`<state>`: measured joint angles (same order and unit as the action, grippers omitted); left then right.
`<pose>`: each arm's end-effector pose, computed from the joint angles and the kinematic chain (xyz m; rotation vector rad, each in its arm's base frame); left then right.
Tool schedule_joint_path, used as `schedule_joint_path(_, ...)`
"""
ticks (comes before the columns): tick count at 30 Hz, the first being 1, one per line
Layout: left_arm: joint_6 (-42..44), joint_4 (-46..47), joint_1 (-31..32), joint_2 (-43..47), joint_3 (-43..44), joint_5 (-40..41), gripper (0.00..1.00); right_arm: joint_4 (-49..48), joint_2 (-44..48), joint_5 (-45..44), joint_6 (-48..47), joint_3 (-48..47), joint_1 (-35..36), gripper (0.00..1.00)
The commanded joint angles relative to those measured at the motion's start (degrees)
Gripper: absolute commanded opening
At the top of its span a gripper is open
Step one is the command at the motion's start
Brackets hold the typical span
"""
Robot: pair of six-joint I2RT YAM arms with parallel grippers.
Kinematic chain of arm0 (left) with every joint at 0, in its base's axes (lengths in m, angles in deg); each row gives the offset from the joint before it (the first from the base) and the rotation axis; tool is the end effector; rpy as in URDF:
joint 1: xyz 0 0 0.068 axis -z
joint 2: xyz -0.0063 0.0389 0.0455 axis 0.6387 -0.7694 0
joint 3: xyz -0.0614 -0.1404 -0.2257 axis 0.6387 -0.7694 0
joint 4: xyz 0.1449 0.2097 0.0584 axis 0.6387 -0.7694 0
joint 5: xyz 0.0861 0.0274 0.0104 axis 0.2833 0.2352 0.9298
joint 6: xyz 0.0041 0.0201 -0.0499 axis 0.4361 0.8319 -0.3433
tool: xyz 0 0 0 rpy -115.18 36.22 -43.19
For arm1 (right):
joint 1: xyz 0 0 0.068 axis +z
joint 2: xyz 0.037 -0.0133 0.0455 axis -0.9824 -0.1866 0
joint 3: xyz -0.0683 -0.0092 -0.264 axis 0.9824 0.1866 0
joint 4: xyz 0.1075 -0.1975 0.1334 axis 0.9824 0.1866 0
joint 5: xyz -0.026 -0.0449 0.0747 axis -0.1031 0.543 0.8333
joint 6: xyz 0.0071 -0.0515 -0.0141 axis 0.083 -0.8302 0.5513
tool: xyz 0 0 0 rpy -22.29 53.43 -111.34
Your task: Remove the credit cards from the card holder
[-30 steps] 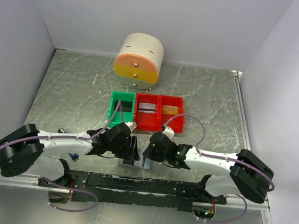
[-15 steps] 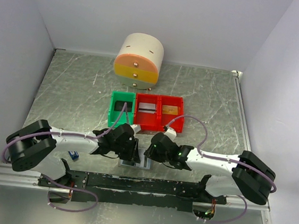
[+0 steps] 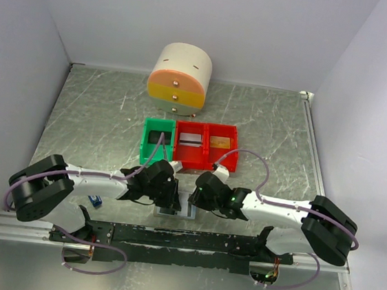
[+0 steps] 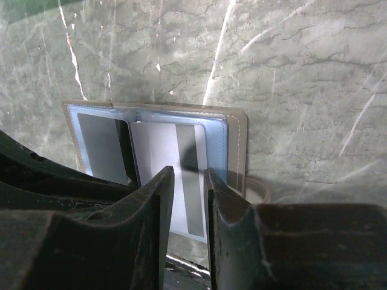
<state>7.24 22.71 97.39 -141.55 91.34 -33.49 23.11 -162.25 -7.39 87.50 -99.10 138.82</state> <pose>0.1326 -0.2239 0.1419 0.2465 2.7161 -0.9996 0.1201 0.1901 0.1488 0.3024 2.5852 0.6761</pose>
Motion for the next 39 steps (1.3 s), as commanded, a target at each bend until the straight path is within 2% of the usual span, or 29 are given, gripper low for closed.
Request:
schedule_joint_path(1, -1.25, 3.32, 0.33, -0.28, 0.49, -0.54, 0.28, 1.67, -0.41, -0.08, 0.45, 1.28, -0.18, 0.27)
schedule_joint_path(4, -1.96, 3.17, 0.33, 0.5, 0.21, 0.06, 0.29, 1.2, 0.5, -0.29, 1.2, 2.3, -0.2, 0.26)
schedule_joint_path(6, -3.92, 4.65, 0.11, 1.62, -0.65, -0.75, 0.33, 1.52, 0.73, -0.58, 1.25, 2.32, -0.18, 0.26)
schedule_joint_path(11, -11.06, 17.08, -0.8, 2.6, -6.01, -4.63, 0.39, 1.37, 0.37, -0.69, 1.53, 2.71, -0.21, 0.26)
schedule_joint_path(13, -12.13, 18.8, -1.0, 1.95, -6.66, -5.52, 0.39, 0.57, 0.29, -0.31, 1.59, 3.02, -0.21, 0.26)
schedule_joint_path(21, -17.3, 23.36, -1.63, 3.59, -10.51, -1.06, 0.37, -0.7, 0.28, -0.27, 2.11, 3.87, -0.24, 0.26)
schedule_joint_path(26, -18.09, 22.07, -2.32, 4.29, -10.62, 0.54, 0.35, -0.5, 0.45, -0.43, 1.81, 3.72, -0.17, 0.26)
schedule_joint_path(32, -20.39, 28.45, -3.39, 1.45, -11.42, -2.63, 0.3, -2.24, 0.98, -0.15, 1.93, 4.65, -0.21, 0.26)
schedule_joint_path(36, -20.65, 25.98, -3.46, -0.14, -9.94, -2.58, 0.29, -2.47, 0.94, -0.09, 2.16, 4.78, -0.22, 0.26)
schedule_joint_path(39, -21.42, 26.13, -3.46, 0.36, -10.5, -1.61, 0.22, -2.32, 1.58, -0.14, 2.25, 5.12, -0.18, 0.26)
